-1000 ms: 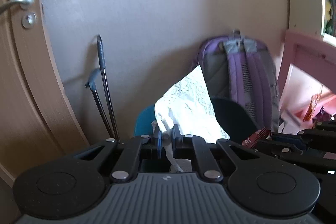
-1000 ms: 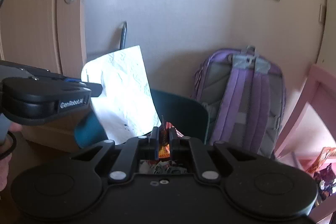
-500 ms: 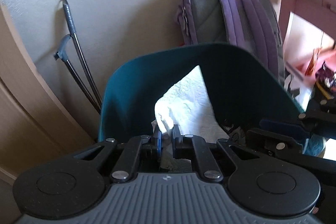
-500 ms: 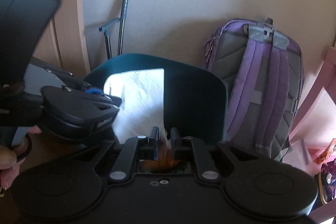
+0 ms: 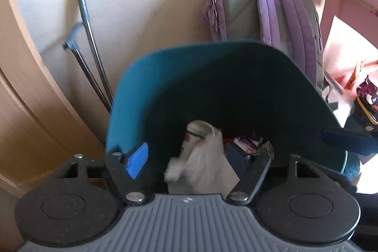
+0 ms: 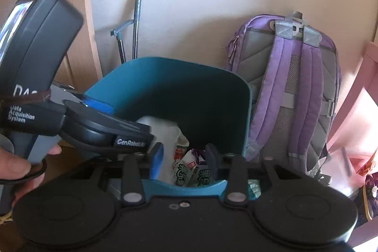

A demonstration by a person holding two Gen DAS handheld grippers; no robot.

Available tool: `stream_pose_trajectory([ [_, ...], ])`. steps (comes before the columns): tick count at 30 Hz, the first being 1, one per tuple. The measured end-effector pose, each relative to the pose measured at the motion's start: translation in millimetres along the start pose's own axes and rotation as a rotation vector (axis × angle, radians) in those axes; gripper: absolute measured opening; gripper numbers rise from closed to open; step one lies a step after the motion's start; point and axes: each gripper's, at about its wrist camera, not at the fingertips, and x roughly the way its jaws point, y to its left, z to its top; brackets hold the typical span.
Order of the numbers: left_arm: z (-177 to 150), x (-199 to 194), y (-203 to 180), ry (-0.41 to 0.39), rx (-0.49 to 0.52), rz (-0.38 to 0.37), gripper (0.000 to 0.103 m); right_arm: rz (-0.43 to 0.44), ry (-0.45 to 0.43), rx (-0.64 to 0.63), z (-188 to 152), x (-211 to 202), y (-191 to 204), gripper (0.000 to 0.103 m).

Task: Collect trash
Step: 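Open both tools to drop the paper sheet and wrapper into the bin, then withdraw both tools from the bin and lower them under the quilt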

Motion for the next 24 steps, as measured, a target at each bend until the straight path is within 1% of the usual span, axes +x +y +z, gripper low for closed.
stream_pose_trajectory([
  [2,-0.6,-8.0,-0.7,-0.002,0.001,-0.005,0.074,0.01,-0.004,0.01,1.1,-7.4,-3.4,0.041],
  [5,-2.6,-25.6,-1.6,-0.027,-0.001,0.003,0.074,0.013,-0.013,0.019,1.3,-21.1,-7.0,0.042],
  [9,-4.7,-51.6,-2.6,-0.058,-0.006,-0.005,0.074,0.017,-0.033,0.022,-0.9,-44.0,-6.9,0.047],
  [12,-9.6,-73.8,-4.1,-0.084,-0.004,-0.012,0.079,0.018,-0.049,0.018,-3.3,-62.8,-5.5,0.05],
  [18,-26.6,-114.9,-6.6,-0.135,-0.004,-0.026,0.079,0.033,-0.077,0.042,-14.0,-97.4,-5.4,0.058],
  [24,-50.0,-149.3,-4.6,-0.189,-0.027,-0.06,0.081,0.044,-0.1,0.056,-28.7,-125.8,-7.5,0.061],
])
